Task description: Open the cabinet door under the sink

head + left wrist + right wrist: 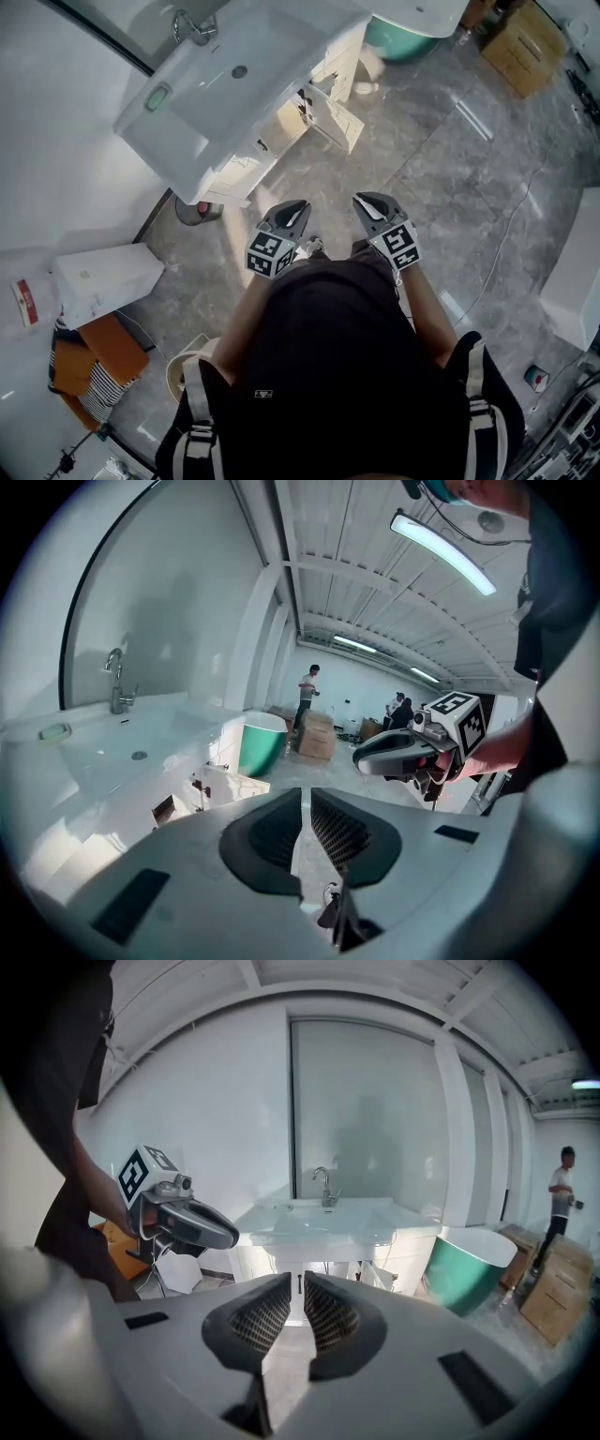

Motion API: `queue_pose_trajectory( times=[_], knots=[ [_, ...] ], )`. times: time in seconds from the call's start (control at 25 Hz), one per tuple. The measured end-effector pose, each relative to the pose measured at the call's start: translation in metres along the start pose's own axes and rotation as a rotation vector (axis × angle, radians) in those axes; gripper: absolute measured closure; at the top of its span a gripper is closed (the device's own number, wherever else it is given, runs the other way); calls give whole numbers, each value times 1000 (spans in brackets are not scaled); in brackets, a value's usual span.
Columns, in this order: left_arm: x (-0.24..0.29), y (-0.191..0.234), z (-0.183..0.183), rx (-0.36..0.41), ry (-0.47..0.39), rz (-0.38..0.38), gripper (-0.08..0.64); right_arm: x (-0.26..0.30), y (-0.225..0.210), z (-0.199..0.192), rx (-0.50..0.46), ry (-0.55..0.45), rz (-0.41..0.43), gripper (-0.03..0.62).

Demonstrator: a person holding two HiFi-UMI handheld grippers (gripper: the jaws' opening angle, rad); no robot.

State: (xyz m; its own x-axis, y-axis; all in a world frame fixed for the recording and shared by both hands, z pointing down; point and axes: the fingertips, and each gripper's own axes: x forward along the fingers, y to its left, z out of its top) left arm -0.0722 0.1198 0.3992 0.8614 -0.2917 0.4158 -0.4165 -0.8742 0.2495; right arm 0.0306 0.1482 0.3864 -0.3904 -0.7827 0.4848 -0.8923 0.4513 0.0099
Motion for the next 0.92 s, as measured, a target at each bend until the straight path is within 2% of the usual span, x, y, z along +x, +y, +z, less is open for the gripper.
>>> queue_pose_trajectory(
  times=[0.48,0.92],
  knots=[
    [4,2,15,39,-17,-16,522,0,0,11,-23,-11,-7,494],
    [4,8,12,20,-21,-1,522,4,1,10,-12,-15,-14,494]
  ],
)
